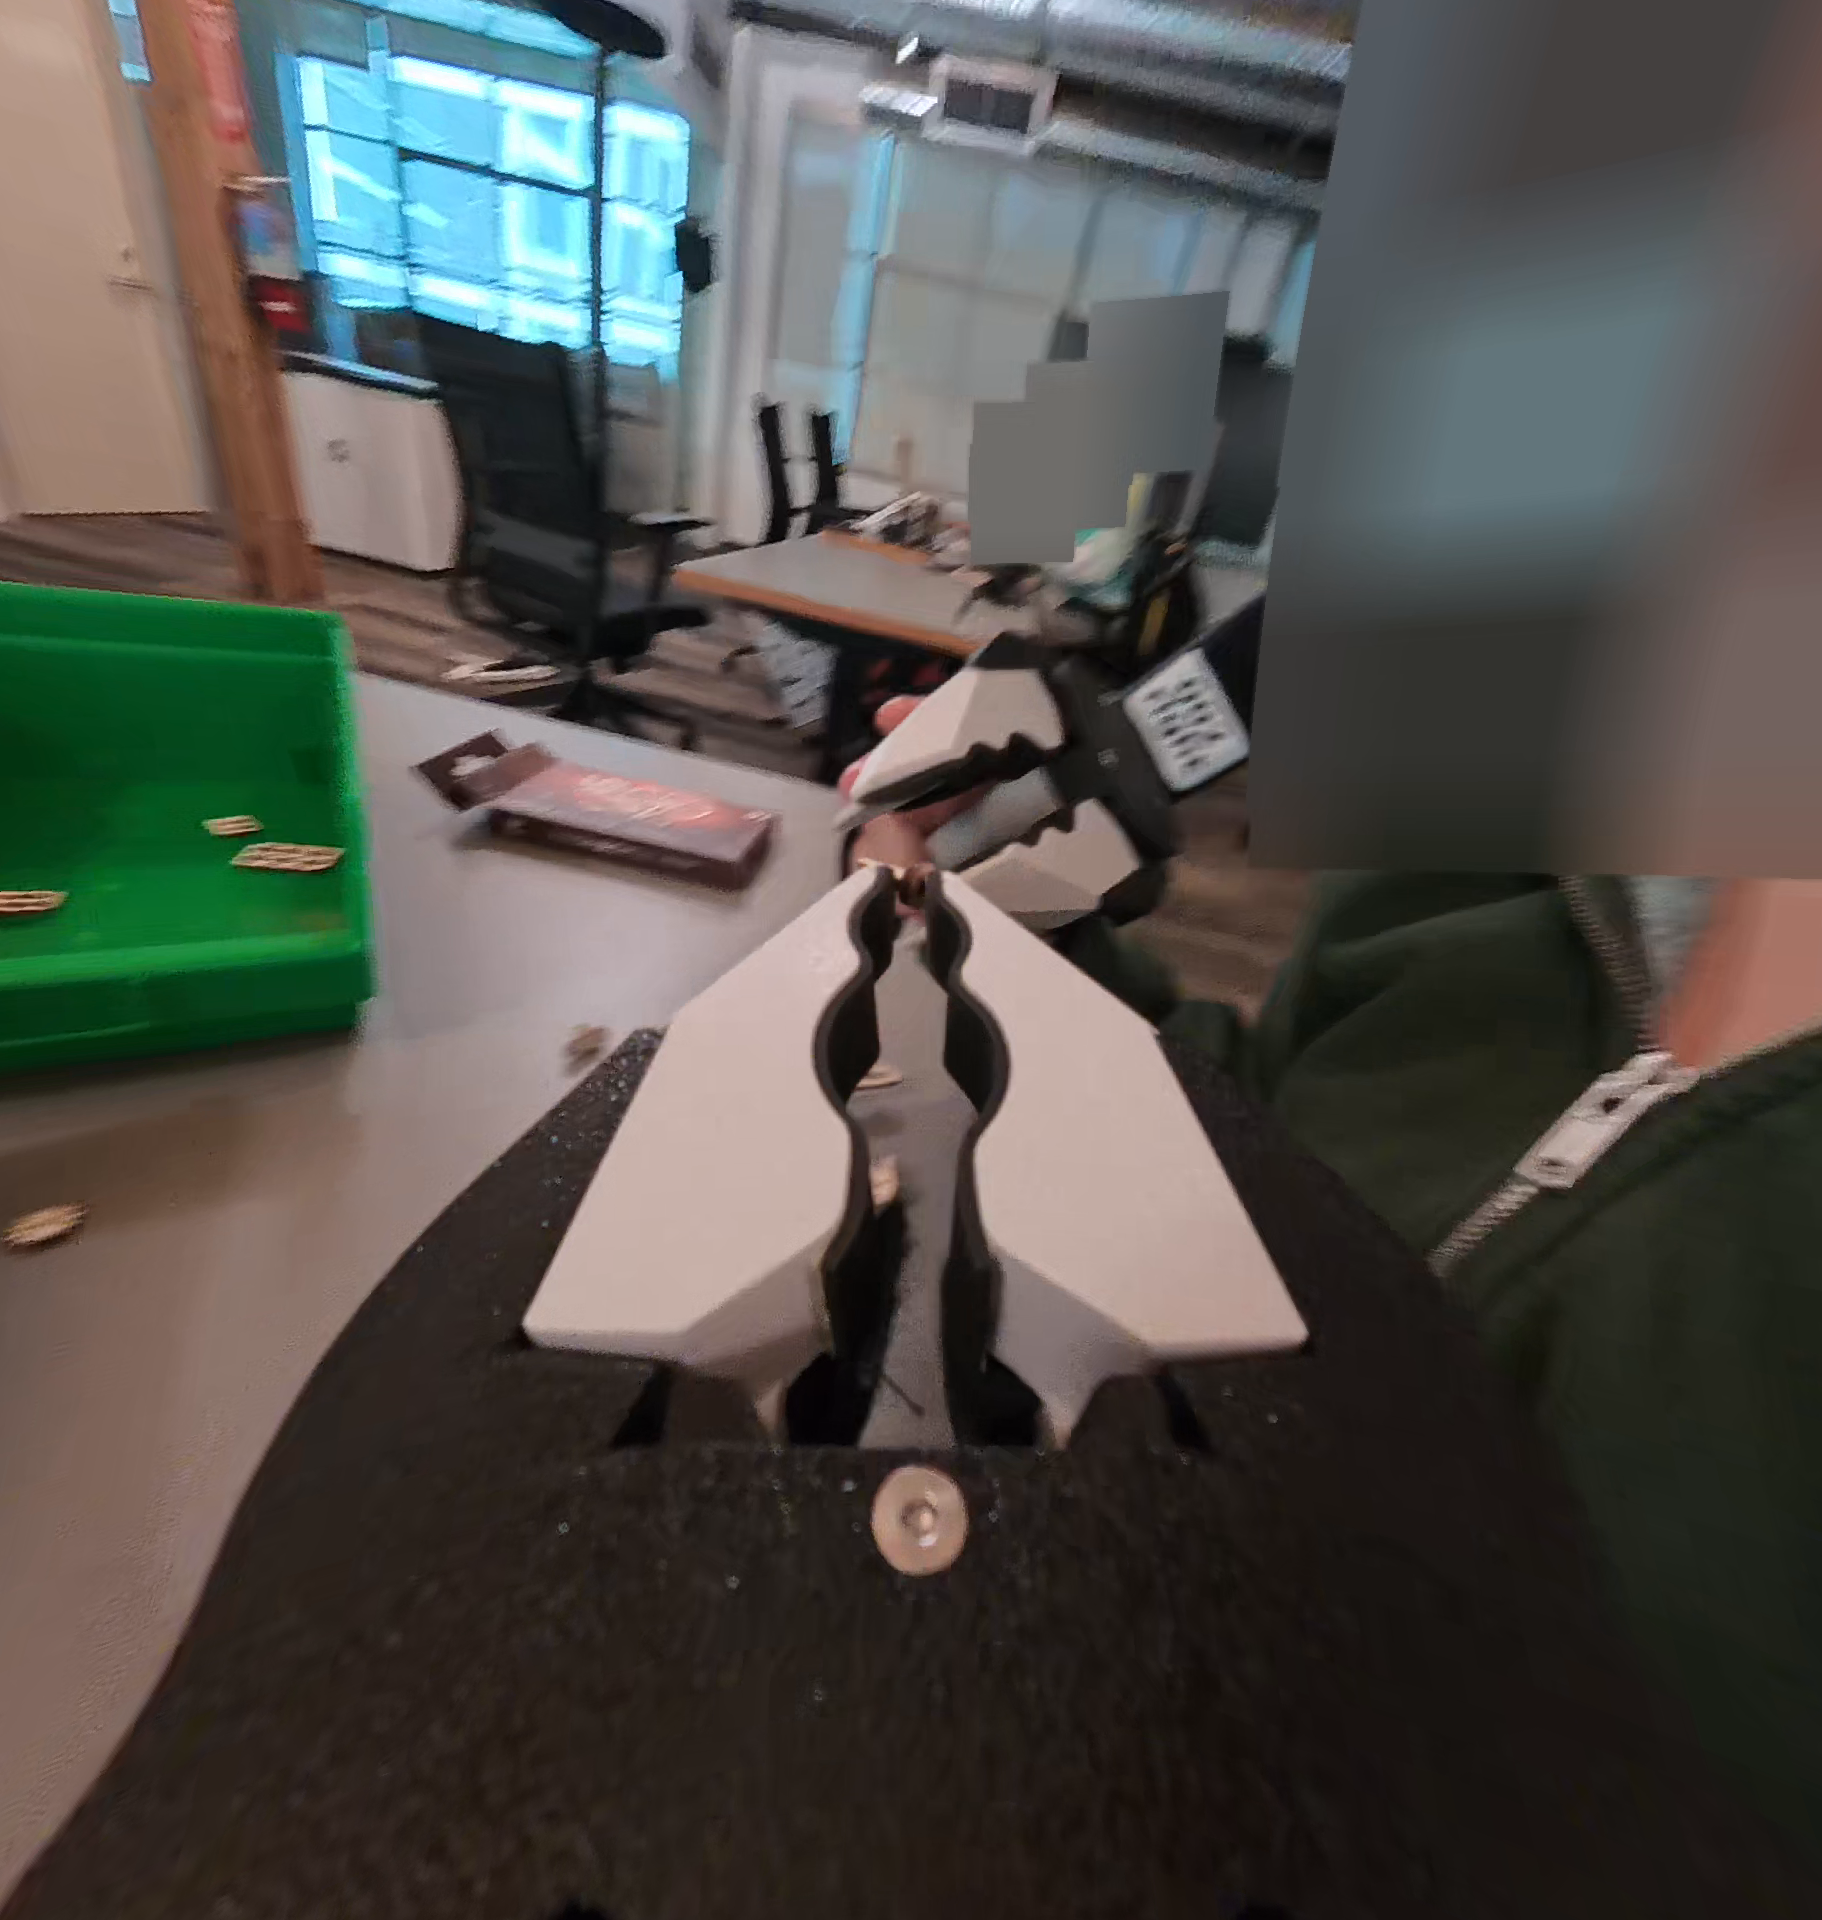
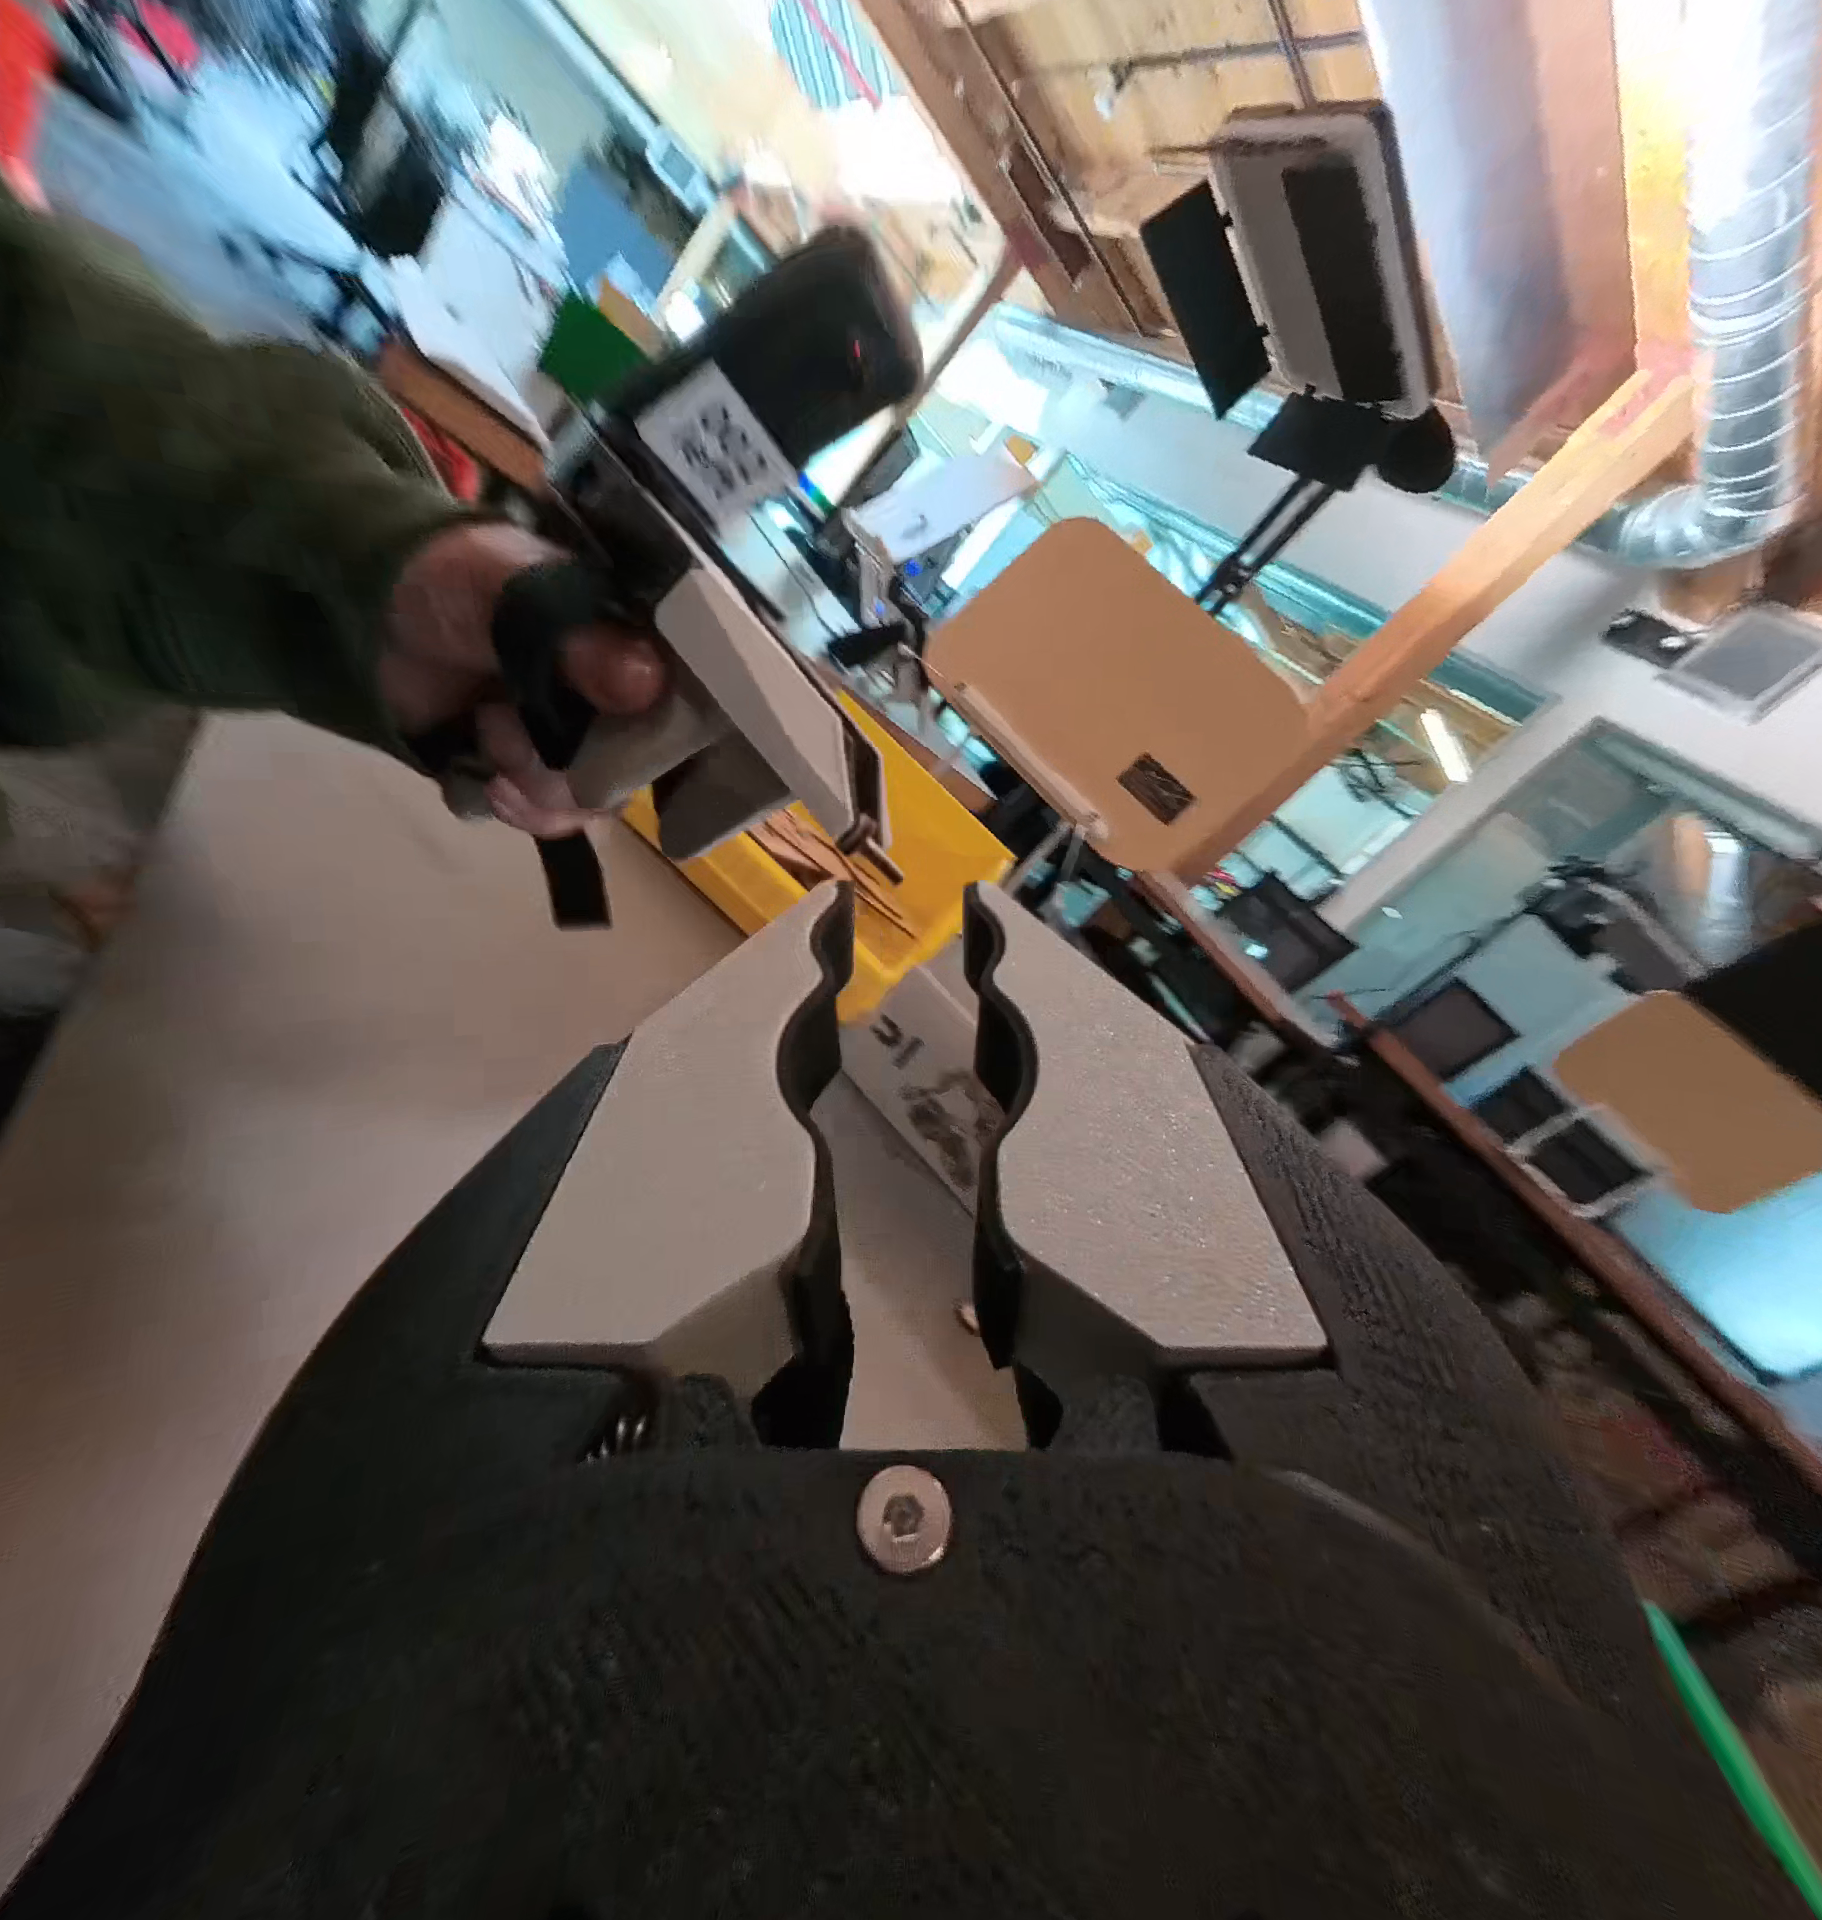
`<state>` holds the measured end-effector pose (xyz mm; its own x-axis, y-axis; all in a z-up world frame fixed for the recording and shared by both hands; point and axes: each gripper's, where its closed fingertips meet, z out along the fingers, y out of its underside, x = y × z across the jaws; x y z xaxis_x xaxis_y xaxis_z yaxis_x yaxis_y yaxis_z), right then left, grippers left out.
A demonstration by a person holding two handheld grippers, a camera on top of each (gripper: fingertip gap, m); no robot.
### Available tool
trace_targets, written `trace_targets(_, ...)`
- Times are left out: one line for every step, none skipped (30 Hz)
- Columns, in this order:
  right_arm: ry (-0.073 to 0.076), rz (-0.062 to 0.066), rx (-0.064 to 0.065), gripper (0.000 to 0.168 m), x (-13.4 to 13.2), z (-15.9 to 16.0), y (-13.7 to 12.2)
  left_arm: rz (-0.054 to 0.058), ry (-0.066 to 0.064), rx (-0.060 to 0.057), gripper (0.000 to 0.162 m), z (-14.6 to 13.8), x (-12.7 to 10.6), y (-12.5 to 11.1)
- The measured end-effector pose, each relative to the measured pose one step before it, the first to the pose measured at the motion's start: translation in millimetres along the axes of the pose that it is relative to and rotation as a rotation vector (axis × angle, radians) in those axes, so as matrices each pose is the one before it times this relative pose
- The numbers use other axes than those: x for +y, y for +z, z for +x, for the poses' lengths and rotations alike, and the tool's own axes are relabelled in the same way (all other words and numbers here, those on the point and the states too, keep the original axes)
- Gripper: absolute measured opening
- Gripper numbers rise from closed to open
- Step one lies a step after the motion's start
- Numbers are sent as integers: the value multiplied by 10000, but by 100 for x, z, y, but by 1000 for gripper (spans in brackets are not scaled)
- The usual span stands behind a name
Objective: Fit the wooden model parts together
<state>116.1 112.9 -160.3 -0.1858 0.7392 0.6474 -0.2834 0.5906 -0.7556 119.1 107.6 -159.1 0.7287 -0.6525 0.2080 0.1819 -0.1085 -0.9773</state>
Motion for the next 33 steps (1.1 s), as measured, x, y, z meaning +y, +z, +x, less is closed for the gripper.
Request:
trace_targets(371, 349, -317, 17, -497, -293, -134, 306, -574, 577, 3, 498, -310, -137)
trace_targets(245, 358, -285, 16, -540, -341, -83, 228, -617, 651, 3, 562, -163, -94)
trace_targets(164, 325, -229, 14, -528, -301, -63, 140, -690, 694, 4, 620, -12, -36)
trace_targets(117, 273, -160, 13, -436, -222, -48, 95, -689, 575, 4, 431, 91, 24)
trace_targets(95, 204, -144, 13, -315, -192, -48, 124, -566, 498, 3, 357, 96, 29)
trace_targets(89, 129, -163, 12, -189, -221, -17, 68, -539, 474, 4, 339, 168, 73)
trace_targets(68, 96, -181, 11, -153, -256, -4, 26, -490, 325, 3, 145, 200, 101)
trace_targets(14, 84, -153, 9, -126, -241, 8, 2, -385, 205, 4, 4, 206, 92)
trace_targets(-54, 41, -93, 7, -71, -178, 13, -32, -300, 192, 4, 43, 194, 90)
trace_targets(-102, -27, -66, 7, 29, -163, 26, 19, -223, 179, 4, 88, 76, 58)
trace_targets(-104, -42, -66, 6, 53, -158, 24, 14, -227, 135, 4, 35, 34, 25)
trace_targets(-63, -1, -36, 6, 5, -92, 37, -4, -215, 80, 4, -28, 61, 12)
trace_targets(-18, 10, -40, 5, -20, -70, 23, -8, -170, 62, 4, -41, 69, 6)
trace_targets(4, -10, -50, 5, 18, -72, 15, 25, -149, 107, 4, 44, 43, 6)
trace_targets(-15, -21, -42, 4, 40, -73, 16, 52, -162, 146, 4, 111, -16, 7)
trace_targets(-40, -12, -24, 5, 22, -51, 11, 55, -152, 94, 4, 17, -14, -8)
trace_targets(-41, -14, 4, 4, 12, -26, -2, -2, -127, 54, 4, -26, 69, -9)
trace_targets(-19, -50, 2, 1, 64, -8, -33, -6, -100, 22, 4, -57, 66, -1)
trace_targets(23, -65, -10, 1, 83, -11, -27, 48, -106, 2, 4, -75, -13, -9)
trace_targets(33, -108, 30, 1, 131, 63, -2, 90, -103, -46, 4, -138, -117, -49)
trace_targets(44, -197, 94, 1, 307, 179, 22, 132, -65, -171, 4, -311, -229, -110)
trace_targets(105, -266, 101, 1, 462, 233, 34, 102, 48, -285, 5, -443, -228, -179)
trace_targets(206, -295, 55, 1, 557, 207, 58, 49, 175, -423, 5, -590, -226, -247)
trace_targets(250, -368, 142, 0, 691, 372, 62, 217, 192, -841, 6, -1092, -521, -359)
trace_targets(216, -447, 203, 1, 837, 474, 87, 174, 382, -966, 7, -1254, -451, -468)
trace_targets(189, -458, 68, 0, 865, 238, 145, -64, 663, -897, 8, -1095, -83, -450)
trace_targets(140, -412, -24, 1, 752, 54, 210, -244, 885, -869, 9, -963, 197, -357)
trace_targets(83, -371, -25, 1, 653, 8, 243, -306, 984, -781, 10, -728, 298, -236)
trace_targets(46, -337, -80, 1, 582, -106, 267, -341, 1075, -618, 13, -415, 370, -122)
trace_targets(30, -314, -125, 1, 557, -178, 263, -340, 1030, -515, 15, -212, 351, -33)
trace_targets(32, -281, -103, 1, 485, -153, 253, -309, 921, -279, 16, 151, 270, 41)
trace_targets(25, -233, -108, 1, 415, -161, 219, -250, 812, -142, 16, 334, 155, 98)
trace_targets(8, -183, -137, 1, 330, -213, 182, -244, 714, -61, 16, 367, 154, 117)
